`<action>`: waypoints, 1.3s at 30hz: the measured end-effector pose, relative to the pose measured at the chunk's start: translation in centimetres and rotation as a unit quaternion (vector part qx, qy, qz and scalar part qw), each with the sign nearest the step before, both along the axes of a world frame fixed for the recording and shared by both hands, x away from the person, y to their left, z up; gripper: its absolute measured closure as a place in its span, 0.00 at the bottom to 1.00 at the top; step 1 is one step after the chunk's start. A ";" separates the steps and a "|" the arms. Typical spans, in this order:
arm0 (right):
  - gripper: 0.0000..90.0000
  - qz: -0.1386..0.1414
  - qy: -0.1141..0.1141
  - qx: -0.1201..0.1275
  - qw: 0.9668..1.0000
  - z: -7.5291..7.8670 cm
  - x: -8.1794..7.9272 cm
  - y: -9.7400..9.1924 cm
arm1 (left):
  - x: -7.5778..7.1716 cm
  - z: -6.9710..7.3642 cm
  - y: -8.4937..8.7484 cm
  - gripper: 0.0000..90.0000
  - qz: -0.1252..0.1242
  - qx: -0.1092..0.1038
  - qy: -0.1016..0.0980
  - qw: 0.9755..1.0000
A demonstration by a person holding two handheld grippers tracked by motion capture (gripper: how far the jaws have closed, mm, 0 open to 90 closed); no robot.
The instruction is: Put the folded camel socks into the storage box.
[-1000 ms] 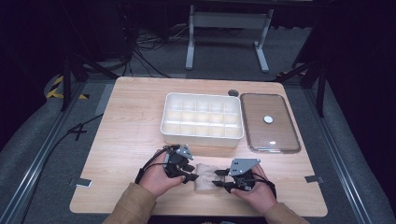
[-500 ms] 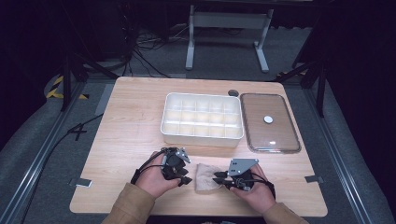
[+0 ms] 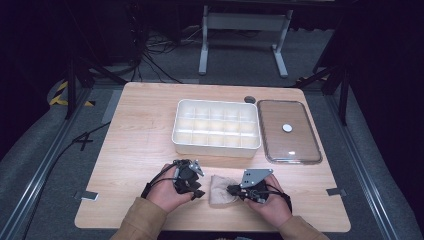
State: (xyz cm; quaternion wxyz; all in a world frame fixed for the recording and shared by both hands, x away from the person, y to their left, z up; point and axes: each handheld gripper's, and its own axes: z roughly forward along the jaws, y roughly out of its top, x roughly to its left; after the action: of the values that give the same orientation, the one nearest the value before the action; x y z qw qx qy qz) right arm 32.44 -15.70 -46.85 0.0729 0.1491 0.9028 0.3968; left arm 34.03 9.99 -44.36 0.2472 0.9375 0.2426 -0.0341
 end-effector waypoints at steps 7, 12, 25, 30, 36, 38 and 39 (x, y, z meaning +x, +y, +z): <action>0.97 0.011 0.027 -0.003 1.000 0.0 0.5 -0.7 | -0.3 -0.2 -0.3 0.72 -0.013 0.002 -0.002 1.000; 0.97 0.018 0.032 0.003 0.999 -0.1 0.4 -1.2 | -0.5 -0.4 -1.5 0.74 -0.029 0.004 -0.010 1.000; 0.97 0.013 0.014 0.009 1.000 -0.3 -0.2 -1.3 | 0.0 -0.8 -3.8 0.99 -0.055 0.027 -0.027 0.998; 0.97 0.009 0.014 0.014 1.000 -0.4 -0.3 -1.4 | -0.1 -0.7 -4.0 0.99 -0.056 0.013 -0.032 0.998; 0.97 0.008 0.012 0.015 1.000 -0.5 -0.2 -1.3 | -0.3 0.2 -4.3 0.95 -0.059 -0.019 -0.062 0.996; 0.97 0.008 0.011 0.015 1.000 -0.5 -0.3 -1.4 | -0.3 0.2 -4.6 0.94 -0.064 -0.022 -0.070 0.995; 0.97 0.008 0.009 0.014 1.000 -0.5 -0.3 -1.4 | -0.3 0.3 -4.7 0.94 -0.065 -0.024 -0.071 0.995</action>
State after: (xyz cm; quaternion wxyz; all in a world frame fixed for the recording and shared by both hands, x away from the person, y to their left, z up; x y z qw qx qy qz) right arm 32.16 -17.05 -47.35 0.0593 0.1469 0.8987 0.4089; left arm 33.72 5.30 -44.11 0.2830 0.9452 0.1622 0.0108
